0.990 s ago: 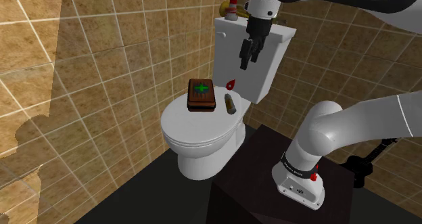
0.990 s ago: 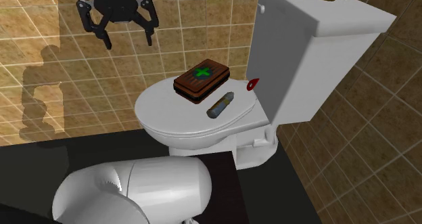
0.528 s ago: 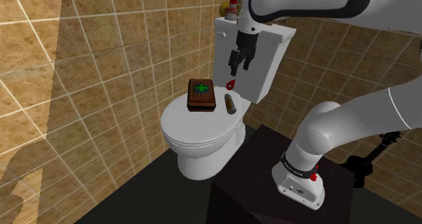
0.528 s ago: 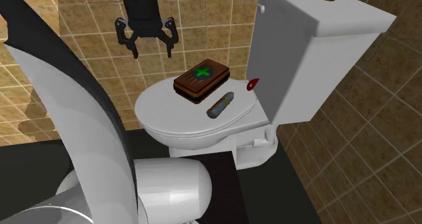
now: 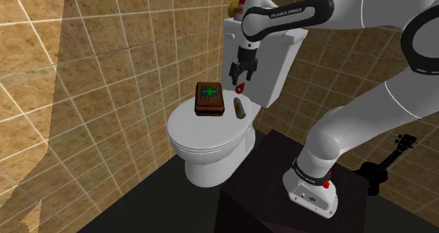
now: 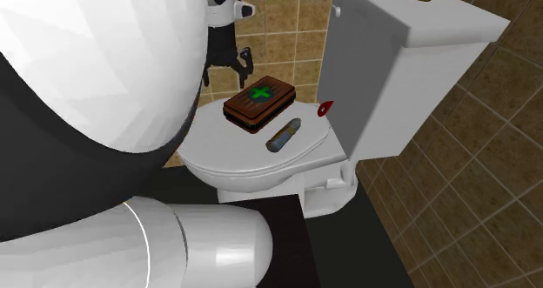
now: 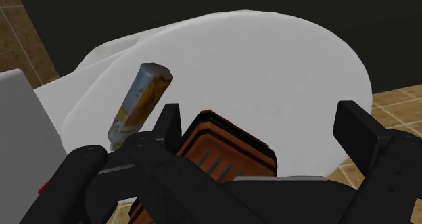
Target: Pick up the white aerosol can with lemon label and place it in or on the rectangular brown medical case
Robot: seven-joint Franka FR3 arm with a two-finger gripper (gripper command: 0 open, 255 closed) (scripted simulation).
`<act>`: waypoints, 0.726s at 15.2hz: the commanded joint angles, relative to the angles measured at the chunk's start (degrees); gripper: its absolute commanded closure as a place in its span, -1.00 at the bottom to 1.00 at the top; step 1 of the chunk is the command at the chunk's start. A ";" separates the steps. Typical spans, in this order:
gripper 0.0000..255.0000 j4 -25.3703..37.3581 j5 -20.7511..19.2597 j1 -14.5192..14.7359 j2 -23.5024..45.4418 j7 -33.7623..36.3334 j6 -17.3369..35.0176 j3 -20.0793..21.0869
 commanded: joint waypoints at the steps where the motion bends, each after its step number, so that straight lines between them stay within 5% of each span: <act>1: -1.00 0.55 -0.06 -0.84 3.86 0.62 3.03 -0.67; 11: -1.00 5.82 1.13 -4.51 22.75 2.46 14.90 -4.51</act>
